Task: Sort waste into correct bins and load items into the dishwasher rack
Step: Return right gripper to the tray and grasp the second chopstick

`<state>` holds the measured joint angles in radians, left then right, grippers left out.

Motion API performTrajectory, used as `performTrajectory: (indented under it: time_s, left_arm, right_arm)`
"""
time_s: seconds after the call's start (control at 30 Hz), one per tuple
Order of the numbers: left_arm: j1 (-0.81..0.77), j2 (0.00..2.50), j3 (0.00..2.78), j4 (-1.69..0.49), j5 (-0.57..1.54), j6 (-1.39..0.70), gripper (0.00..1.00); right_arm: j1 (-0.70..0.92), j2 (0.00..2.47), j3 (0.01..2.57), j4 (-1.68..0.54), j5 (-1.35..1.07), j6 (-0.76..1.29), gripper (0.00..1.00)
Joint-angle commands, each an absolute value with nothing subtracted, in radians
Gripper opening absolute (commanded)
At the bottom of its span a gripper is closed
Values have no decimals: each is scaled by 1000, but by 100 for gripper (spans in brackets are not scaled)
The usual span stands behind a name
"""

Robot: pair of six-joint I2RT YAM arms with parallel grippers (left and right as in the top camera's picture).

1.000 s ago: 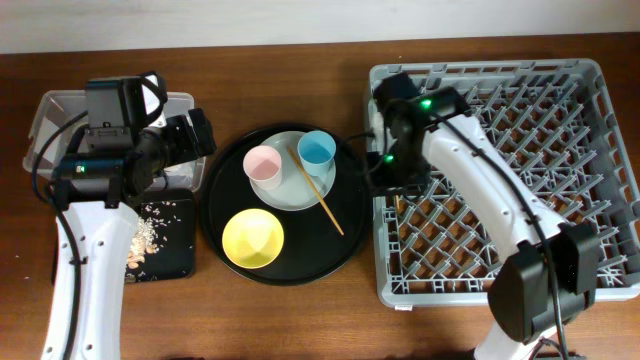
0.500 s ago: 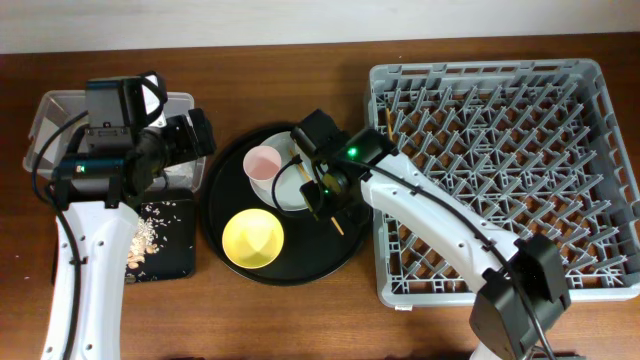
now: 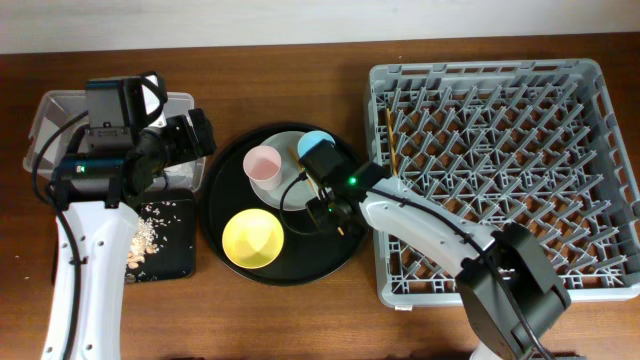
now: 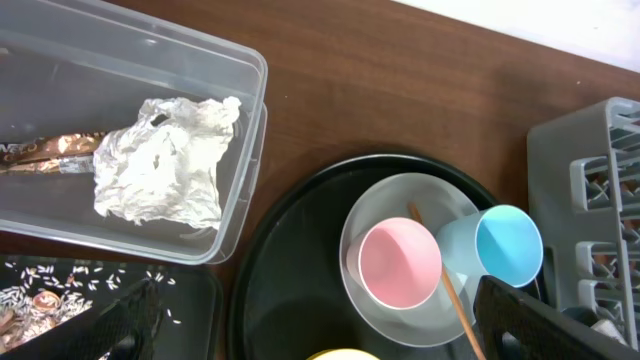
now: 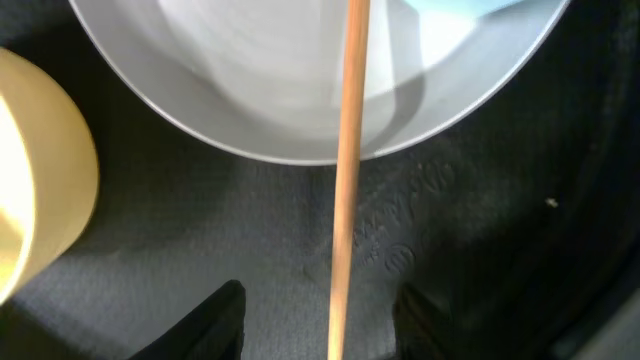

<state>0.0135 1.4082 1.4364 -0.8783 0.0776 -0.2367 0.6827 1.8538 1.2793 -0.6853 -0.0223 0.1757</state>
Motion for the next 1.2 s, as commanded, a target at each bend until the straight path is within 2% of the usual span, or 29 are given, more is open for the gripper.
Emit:
performTrajectory:
  time_s: [0.0, 0.13, 0.23, 0.3, 0.63, 0.87, 0.97, 1.17]
  left_arm:
    - [16, 1405, 1448, -877, 78, -239, 99]
    - [16, 1405, 1448, -877, 78, -239, 99]
    - [16, 1405, 1448, -877, 78, -239, 99]
    - [16, 1405, 1448, -877, 78, -239, 99]
    - [16, 1405, 1448, -877, 78, -239, 99]
    - [16, 1405, 1448, -877, 78, -239, 99]
    - [16, 1405, 1448, -877, 78, -239, 99]
    - [16, 1405, 1448, -877, 78, -239, 99]
  right_arm:
    - [686, 1841, 1217, -629, 2, 172, 49]
    - [686, 1841, 1180, -600, 5, 172, 48]
    - [686, 1841, 1177, -604, 5, 172, 38]
    - [686, 1841, 1177, -604, 4, 173, 36]
    - [687, 1841, 1177, -663, -68, 173, 15]
    - [687, 1840, 1243, -719, -104, 216, 11]
    - [687, 1840, 1316, -788, -105, 218, 4]
    - [687, 1829, 1494, -964, -112, 245, 4]
